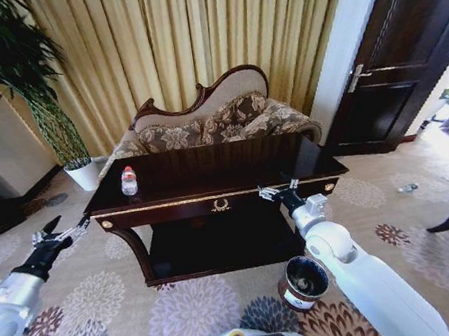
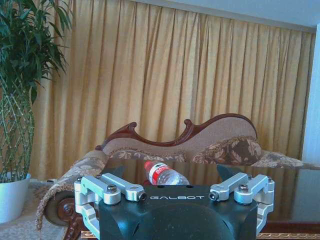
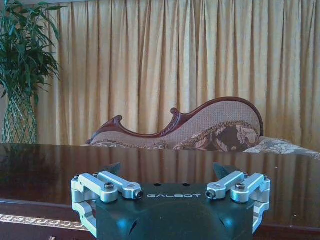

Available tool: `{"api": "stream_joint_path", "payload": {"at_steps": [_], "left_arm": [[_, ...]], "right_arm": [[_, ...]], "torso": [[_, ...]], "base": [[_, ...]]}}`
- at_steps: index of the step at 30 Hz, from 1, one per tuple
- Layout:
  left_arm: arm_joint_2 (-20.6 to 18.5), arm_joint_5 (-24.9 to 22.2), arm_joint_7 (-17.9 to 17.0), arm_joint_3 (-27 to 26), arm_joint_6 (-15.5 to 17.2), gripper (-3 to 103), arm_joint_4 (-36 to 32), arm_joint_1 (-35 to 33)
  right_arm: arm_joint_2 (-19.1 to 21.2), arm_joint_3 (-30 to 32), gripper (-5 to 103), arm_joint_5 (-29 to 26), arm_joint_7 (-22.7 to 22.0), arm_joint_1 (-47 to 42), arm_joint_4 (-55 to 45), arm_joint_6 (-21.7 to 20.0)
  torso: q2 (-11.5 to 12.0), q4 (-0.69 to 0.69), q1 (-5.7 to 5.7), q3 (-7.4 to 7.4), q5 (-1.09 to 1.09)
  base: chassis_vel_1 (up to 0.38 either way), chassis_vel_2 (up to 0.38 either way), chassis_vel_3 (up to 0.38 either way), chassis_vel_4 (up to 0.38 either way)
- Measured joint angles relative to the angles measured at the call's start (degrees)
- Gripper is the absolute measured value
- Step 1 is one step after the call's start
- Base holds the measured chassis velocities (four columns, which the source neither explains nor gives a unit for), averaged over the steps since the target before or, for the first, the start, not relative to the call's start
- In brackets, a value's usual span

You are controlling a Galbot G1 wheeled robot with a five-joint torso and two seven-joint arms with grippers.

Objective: Move to the front of the table and place the trash on the table into the trash bin.

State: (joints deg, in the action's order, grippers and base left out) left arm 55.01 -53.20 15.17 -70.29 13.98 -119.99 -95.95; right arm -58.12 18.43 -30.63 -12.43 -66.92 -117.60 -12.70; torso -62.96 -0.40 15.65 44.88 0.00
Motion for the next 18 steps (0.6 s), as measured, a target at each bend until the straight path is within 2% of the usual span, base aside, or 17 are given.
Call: {"api": "stream_joint_path", "payload": {"at_steps": [18], "left_arm": [[0.22, -0.02, 0.71, -0.41, -0.30, 100, -0.05, -0.10]], "right_arm": [[0.17, -0.07, 100, 0.13, -0.01, -0.53, -0.20, 0.06]], "torso": [[0.00, 0.00, 0.00, 0.00, 0.00]], "base": [[-0.089, 0.090, 0.092, -0.091]]}}
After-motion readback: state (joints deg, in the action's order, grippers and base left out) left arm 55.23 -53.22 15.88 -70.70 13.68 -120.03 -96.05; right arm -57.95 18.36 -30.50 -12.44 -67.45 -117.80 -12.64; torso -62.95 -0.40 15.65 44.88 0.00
